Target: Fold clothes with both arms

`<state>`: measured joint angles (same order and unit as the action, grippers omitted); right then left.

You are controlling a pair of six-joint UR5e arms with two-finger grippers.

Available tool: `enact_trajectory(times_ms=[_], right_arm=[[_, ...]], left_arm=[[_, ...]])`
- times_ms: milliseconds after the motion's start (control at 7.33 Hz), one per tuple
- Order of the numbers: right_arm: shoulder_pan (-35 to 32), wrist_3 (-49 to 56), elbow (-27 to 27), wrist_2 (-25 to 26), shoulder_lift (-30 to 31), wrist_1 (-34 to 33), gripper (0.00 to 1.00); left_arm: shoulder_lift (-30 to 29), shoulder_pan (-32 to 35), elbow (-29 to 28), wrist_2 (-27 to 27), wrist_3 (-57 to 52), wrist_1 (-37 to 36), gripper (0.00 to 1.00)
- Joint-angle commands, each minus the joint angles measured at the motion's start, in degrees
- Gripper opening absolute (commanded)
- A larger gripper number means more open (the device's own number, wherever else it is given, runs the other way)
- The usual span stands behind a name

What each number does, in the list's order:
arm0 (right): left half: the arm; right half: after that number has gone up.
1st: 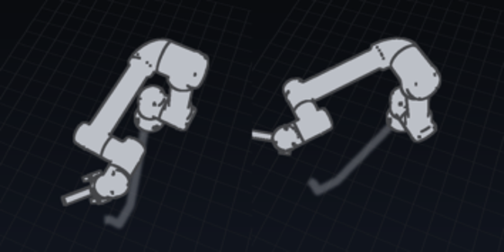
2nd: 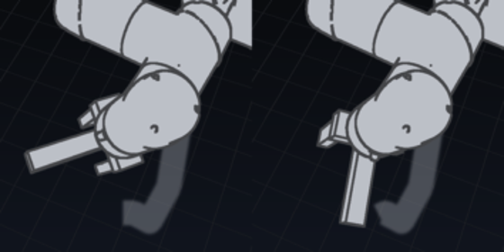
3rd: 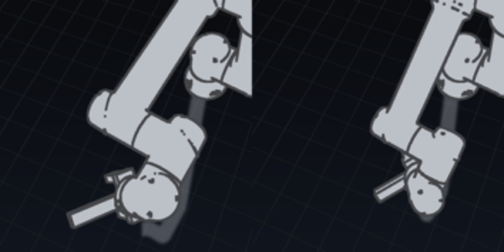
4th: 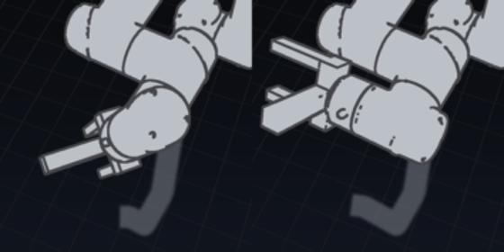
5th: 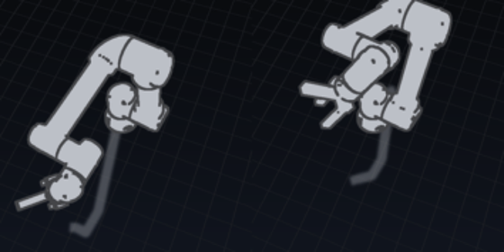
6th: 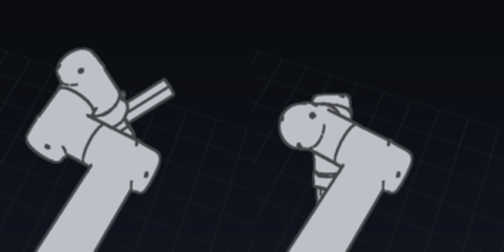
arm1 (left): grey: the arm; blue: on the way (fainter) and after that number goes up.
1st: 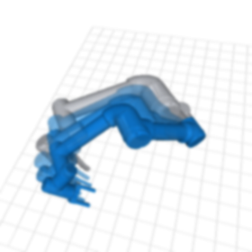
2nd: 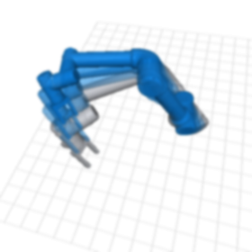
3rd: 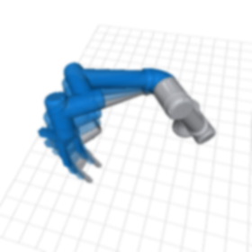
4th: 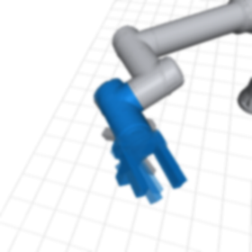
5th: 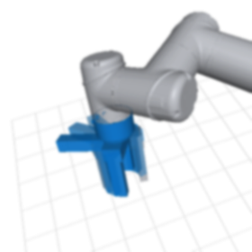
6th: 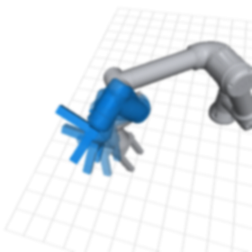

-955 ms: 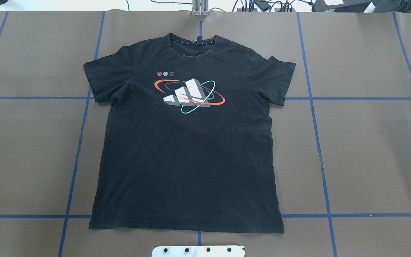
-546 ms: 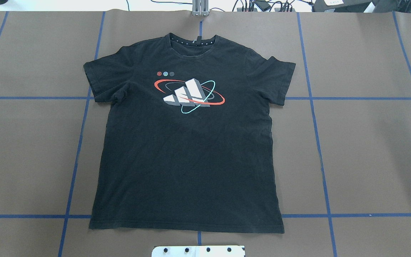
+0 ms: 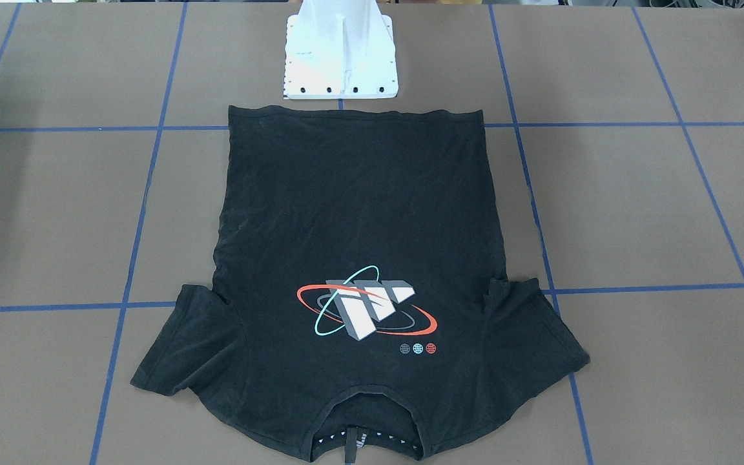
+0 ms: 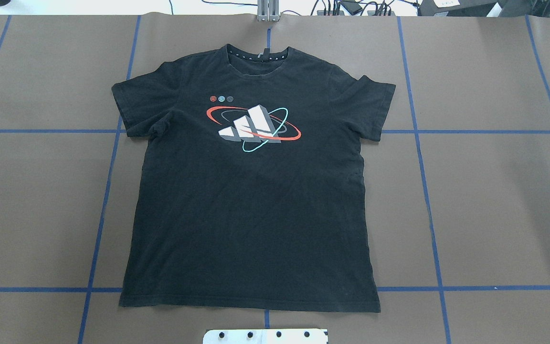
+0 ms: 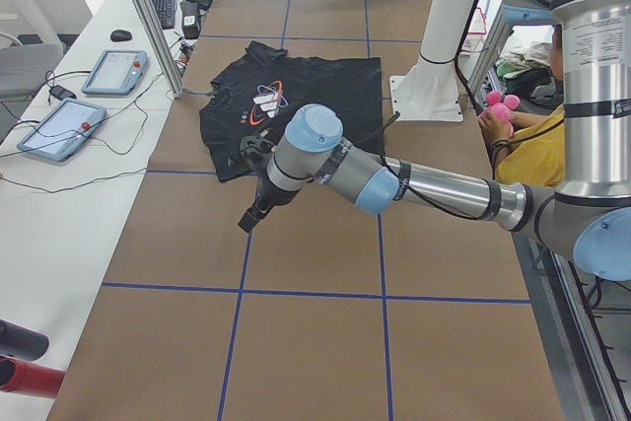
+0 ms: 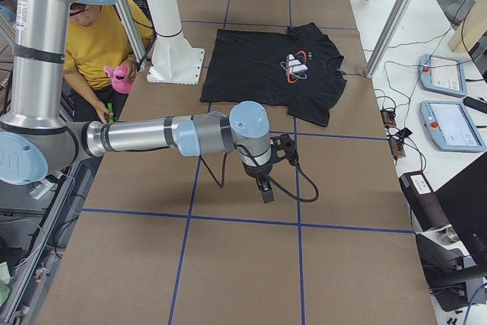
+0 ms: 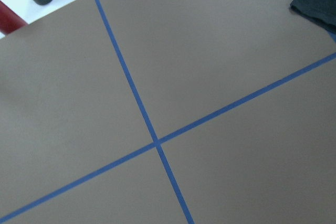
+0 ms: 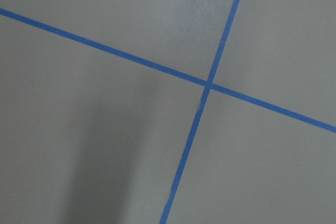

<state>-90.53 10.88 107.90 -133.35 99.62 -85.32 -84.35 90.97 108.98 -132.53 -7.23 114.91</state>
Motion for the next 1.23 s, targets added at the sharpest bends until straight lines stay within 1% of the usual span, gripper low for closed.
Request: enact_trajectory(times_ms=[0,136,273,409,546,682,819,955,1092], right_arm=[[0.00,-1.38,-2.07,-3.39,-4.40,0.59,1.00],[1.39,-5.56,-2.17,-3.32,-6.43,0.59,1.00],[4.28,-11.52,-2.17,-3.32,-9.15,0.59,1.00],[7.79,-20.63,-2.43,-3.06,-13.09,0.59,1.00],[11.48,-26.47,-4.09,-2.80,-17.31,0.68,1.00],[13.95,-30.44,-7.93,-2.79,-22.49,1.46,1.00],[16.41,-37.18,-13.45,-2.27,-26.71,7.21,1.00],[19.31,-43.86,-18.81,0.26,-29.28,15.36,1.00],[22.38,-49.06,-23.57,3.94,-31.22,22.49,1.00]], left_arm=[[-6.16,-3.67,-2.89,-0.27,5.79,3.12,1.00],[-7.49,-5.61,-4.20,-0.18,9.13,5.47,1.00],[-7.85,-7.54,-5.26,-0.27,13.25,9.93,1.00],[-8.03,-10.78,-5.88,-0.27,13.99,14.16,1.00],[-8.98,-15.43,-6.06,-0.09,17.48,16.11,1.00],[-11.00,-18.08,-6.24,0.08,23.34,16.39,1.00],[-12.49,-19.15,-6.41,0.17,28.10,16.48,1.00],[-13.12,-19.77,-6.41,0.35,30.50,16.48,1.00],[-13.21,-19.87,-6.41,0.35,30.61,16.48,1.00]])
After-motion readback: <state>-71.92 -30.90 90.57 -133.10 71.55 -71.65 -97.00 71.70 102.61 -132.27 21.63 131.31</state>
